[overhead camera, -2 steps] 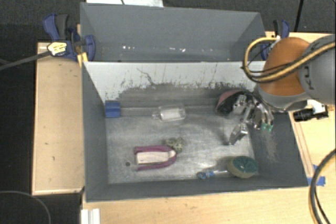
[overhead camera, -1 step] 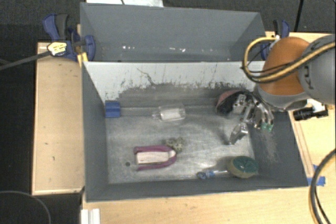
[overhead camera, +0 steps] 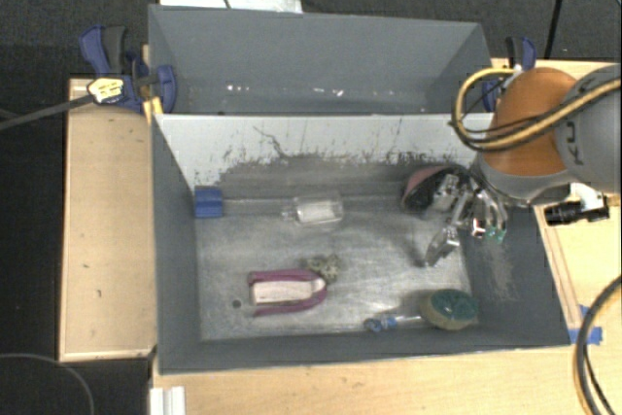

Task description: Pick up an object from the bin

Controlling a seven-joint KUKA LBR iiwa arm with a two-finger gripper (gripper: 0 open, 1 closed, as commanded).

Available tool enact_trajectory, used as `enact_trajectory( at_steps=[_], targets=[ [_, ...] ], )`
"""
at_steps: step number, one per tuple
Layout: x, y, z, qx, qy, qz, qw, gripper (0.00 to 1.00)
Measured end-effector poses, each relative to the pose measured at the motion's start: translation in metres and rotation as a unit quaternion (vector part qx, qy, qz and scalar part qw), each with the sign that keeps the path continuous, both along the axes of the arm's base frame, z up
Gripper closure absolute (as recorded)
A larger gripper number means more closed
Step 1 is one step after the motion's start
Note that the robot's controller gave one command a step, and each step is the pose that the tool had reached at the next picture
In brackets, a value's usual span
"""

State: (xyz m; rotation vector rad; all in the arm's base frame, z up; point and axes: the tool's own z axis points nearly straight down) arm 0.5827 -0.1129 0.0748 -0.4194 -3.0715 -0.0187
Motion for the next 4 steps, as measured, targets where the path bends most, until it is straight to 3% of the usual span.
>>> enact_trajectory(
  at_steps=[2, 3, 4],
  targets=[
    [-0.001, 0.002, 0.000, -0.004, -0.0025, 0.009, 0.9999, 0.00],
    [-0.021, -0.023, -0.001, -0.007, -0.0262, 0.161, 0.9865, 0.00],
    [-0.002, -0.023, 0.000, -0.006, -0.0230, 0.193, 0.9810, 0.00]
  ],
)
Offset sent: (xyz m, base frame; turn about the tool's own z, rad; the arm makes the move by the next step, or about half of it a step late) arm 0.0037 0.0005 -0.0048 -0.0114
